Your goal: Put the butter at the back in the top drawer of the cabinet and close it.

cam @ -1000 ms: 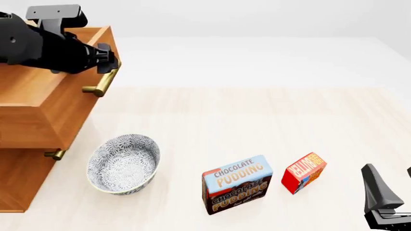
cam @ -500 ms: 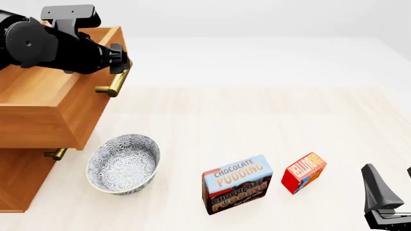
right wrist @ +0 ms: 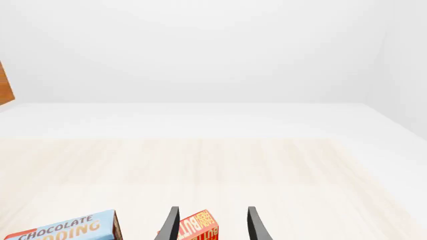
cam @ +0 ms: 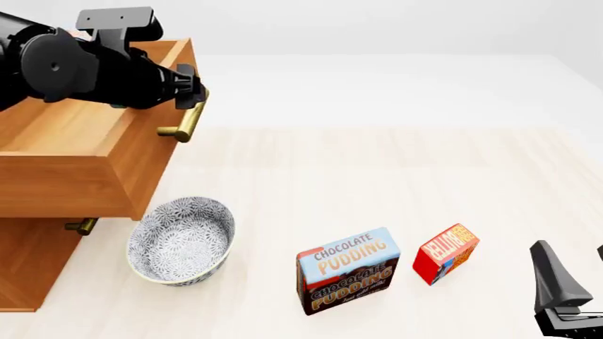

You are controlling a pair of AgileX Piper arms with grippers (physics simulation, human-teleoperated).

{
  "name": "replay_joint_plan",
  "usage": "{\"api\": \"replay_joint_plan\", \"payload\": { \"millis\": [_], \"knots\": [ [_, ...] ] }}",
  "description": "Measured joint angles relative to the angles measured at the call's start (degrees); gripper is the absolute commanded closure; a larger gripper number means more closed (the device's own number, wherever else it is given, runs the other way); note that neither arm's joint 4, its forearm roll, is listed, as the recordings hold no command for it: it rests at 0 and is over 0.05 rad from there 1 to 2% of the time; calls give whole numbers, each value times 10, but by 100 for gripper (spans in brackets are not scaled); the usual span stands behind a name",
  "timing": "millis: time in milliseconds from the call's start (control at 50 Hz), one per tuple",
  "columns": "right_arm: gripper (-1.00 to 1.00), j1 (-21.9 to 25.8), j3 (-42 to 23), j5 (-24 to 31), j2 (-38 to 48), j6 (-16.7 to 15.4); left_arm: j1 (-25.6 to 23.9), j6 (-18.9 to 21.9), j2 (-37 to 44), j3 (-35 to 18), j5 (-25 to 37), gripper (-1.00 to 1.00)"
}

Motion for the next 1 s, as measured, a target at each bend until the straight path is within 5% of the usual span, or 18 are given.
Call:
{"api": "replay_joint_plan", "payload": {
  "millis": [340, 1000],
  "knots": [
    [-100, 0, 0, 0, 0, 0, 0, 5, 0, 0, 3, -100],
    [-100, 0, 0, 0, 0, 0, -7, 128, -72, -43, 140, -100]
  ]
}}
